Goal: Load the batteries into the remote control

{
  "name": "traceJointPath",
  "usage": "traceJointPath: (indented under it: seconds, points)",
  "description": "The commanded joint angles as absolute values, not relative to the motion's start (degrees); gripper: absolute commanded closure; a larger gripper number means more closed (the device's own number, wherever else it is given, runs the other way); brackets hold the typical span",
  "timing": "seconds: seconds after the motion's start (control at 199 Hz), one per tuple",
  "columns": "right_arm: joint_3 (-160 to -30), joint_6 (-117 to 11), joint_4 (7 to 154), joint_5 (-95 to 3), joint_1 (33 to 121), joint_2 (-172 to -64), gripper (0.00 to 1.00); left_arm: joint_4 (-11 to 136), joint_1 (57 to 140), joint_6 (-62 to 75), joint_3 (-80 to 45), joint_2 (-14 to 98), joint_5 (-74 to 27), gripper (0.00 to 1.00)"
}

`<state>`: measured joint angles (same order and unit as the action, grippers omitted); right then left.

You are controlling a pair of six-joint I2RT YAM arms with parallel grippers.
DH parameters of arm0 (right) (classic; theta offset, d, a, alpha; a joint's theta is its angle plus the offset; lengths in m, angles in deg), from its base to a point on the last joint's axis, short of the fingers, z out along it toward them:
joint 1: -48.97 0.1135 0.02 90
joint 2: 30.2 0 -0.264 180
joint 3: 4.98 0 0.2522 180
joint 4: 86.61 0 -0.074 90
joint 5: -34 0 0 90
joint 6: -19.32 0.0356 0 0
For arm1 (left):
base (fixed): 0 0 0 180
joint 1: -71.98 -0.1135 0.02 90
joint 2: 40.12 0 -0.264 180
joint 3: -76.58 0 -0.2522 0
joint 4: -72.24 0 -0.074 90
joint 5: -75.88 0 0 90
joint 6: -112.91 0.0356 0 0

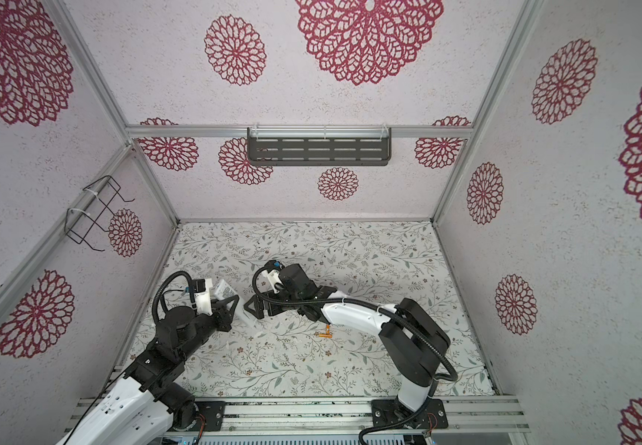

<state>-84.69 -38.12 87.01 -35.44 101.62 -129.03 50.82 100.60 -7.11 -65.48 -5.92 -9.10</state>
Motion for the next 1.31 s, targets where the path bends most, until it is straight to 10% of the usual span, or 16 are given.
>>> traceJointPath:
  seconds: [0.0, 1.303]
  points:
    - [-84.2, -39.22, 85.41, -37.98, 100.68, -125.93, 0.01, 53.73, 101.1, -6.61, -64.69, -6.04, -8.85, 1.0]
    - [-70.98, -65.16, 98.45, -34.8, 101.81, -116.26, 0.15, 46.92, 108.54, -1.96, -58.58, -0.93, -2.68, 1.0]
